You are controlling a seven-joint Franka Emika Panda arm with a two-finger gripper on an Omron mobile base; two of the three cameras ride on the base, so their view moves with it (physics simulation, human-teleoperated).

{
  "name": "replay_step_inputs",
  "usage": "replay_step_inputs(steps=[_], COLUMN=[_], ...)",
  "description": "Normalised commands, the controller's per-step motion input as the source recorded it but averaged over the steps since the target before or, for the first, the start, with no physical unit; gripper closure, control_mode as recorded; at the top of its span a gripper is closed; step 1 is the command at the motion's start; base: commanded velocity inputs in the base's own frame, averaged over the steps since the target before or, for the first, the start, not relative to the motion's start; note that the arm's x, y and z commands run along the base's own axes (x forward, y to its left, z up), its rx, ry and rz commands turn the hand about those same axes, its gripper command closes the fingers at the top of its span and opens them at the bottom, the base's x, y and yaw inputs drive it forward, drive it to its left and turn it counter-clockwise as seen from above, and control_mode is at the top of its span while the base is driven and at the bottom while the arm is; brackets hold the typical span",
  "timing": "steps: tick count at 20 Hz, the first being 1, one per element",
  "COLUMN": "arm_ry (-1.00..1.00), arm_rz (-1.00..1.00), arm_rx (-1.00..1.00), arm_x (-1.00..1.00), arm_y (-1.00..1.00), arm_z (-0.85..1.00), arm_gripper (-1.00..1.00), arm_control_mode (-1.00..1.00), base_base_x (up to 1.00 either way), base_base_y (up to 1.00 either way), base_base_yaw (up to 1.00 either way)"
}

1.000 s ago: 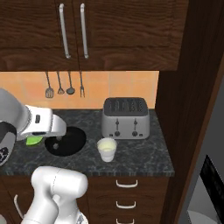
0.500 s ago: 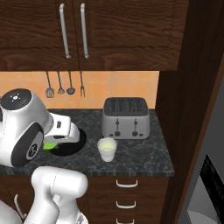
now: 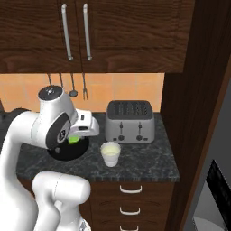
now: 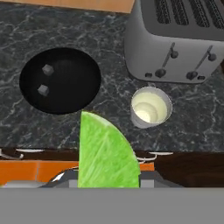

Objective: Grab a lemon wedge from the fridge and one ice cube from the ice bowl, and put them in the glass of lemonade.

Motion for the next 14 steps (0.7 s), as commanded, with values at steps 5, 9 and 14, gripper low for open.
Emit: replay_step_inputs(steps=[5, 9, 14], arm_ry=[0.19, 0.07, 0.0], arm_rz=[0.0, 0.0, 0.0], arm_rx=[0.0, 0.0, 0.0], arm_x=[0.46, 0.42, 0.44], arm_y=[-0.36, -0.03, -0.01], arm_z=[-0.42, -0.48, -0.39], arm_gripper=[1.0, 1.0, 1.0], arm_control_mode=[-1.0, -1.0, -1.0], base_base_x=[0.0, 0.0, 0.0], base_base_y=[0.0, 0.0, 0.0], base_base_yaw=[0.0, 0.0, 0.0])
